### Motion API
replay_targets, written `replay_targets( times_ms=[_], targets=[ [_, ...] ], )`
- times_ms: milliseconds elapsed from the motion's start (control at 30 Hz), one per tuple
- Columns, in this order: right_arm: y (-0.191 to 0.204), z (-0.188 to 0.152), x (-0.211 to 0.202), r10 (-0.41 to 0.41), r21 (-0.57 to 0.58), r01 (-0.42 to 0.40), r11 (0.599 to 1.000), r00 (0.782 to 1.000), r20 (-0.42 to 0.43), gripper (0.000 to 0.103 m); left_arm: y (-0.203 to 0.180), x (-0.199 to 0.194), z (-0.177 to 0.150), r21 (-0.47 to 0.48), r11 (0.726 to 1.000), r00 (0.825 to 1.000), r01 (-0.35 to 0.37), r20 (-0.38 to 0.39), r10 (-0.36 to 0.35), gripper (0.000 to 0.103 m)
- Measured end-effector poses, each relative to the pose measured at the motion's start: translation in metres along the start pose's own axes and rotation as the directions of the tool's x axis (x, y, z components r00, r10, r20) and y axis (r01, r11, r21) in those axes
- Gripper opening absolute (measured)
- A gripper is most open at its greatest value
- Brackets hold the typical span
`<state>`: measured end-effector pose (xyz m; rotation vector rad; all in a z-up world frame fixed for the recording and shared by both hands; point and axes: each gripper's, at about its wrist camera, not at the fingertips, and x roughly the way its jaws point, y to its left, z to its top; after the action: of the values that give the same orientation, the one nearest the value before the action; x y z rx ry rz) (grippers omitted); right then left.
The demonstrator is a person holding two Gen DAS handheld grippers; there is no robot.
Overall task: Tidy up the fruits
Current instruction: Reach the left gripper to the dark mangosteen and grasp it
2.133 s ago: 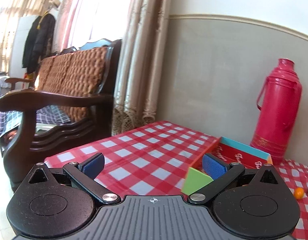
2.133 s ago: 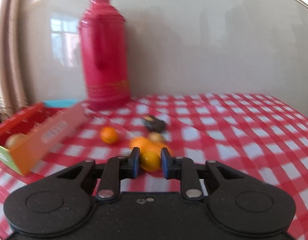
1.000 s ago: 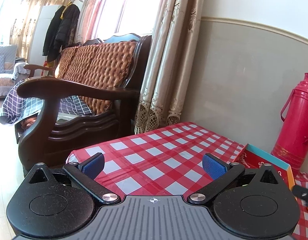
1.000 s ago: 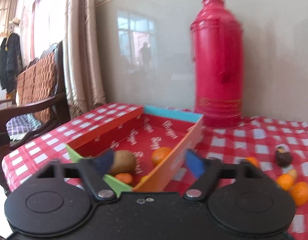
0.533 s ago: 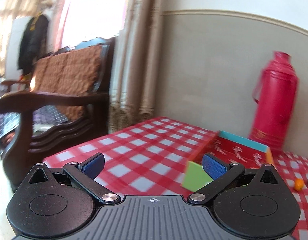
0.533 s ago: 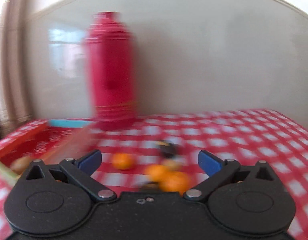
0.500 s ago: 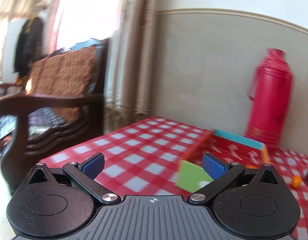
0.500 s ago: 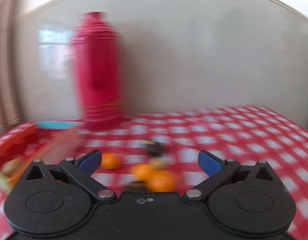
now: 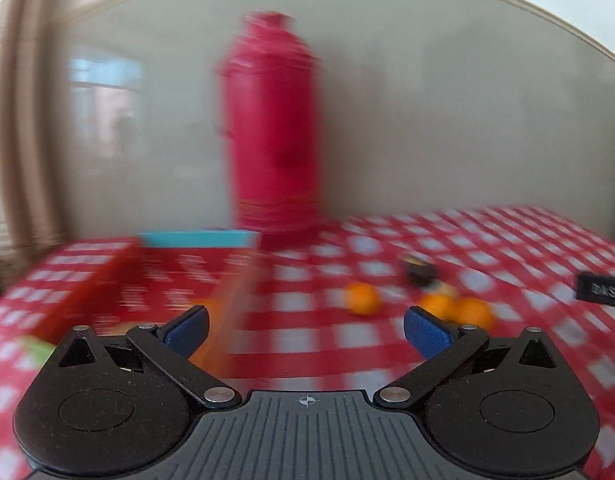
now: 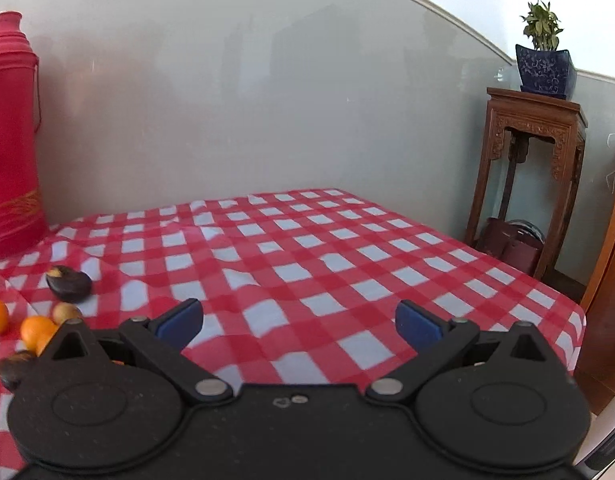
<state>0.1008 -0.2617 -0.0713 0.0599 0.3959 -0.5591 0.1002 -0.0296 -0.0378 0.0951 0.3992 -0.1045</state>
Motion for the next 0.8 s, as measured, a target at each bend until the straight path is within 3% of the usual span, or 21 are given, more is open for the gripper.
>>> replay_targets(
  times_ms=[67, 100, 200, 433, 467, 500, 533, 800],
  targets=[
    [-0.008, -0.001, 0.004, 0.001, 0.011, -0.001, 1.0, 1.0, -0.011, 0.097, -0.023, 0.014, 0.0, 0.041, 0.998, 0.999, 0.047, -0.03, -0.045, 0.099],
    [-0.013, -0.001, 0.005, 0.004, 0.019, -0.003, 1.0, 1.0, -0.016, 0.097, -0.034, 0.021, 0.0, 0.064, 0.996, 0.997, 0.068, -0.045, -0.065, 0.087],
    [-0.023, 0.001, 0.006, 0.007, 0.041, -0.007, 0.999, 1.0, -0.019, 0.097, -0.056, 0.04, -0.001, 0.108, 0.987, 0.988, 0.118, -0.109, -0.106, 0.071],
    [-0.041, 0.004, 0.007, -0.02, 0.096, 0.02, 0.995, 1.0, -0.008, 0.097, -0.074, 0.054, -0.004, 0.129, 0.975, 0.976, 0.182, -0.145, -0.163, 0.069],
    [-0.043, 0.005, 0.007, -0.017, 0.103, 0.018, 0.995, 1.0, -0.007, 0.097, -0.077, 0.056, -0.004, 0.132, 0.974, 0.975, 0.186, -0.15, -0.166, 0.062],
    [-0.043, 0.005, 0.006, -0.015, 0.106, 0.016, 0.994, 1.0, -0.007, 0.097, -0.078, 0.06, -0.005, 0.134, 0.973, 0.973, 0.19, -0.159, -0.168, 0.048],
    [-0.043, 0.004, 0.006, -0.013, 0.107, 0.014, 0.994, 1.0, -0.007, 0.097, -0.08, 0.065, -0.006, 0.129, 0.972, 0.969, 0.196, -0.176, -0.172, 0.043],
    [-0.042, 0.004, 0.007, 0.01, 0.11, -0.009, 0.994, 1.0, -0.01, 0.097, -0.077, 0.063, -0.007, 0.097, 0.981, 0.977, 0.17, -0.146, -0.155, 0.04]
  ],
)
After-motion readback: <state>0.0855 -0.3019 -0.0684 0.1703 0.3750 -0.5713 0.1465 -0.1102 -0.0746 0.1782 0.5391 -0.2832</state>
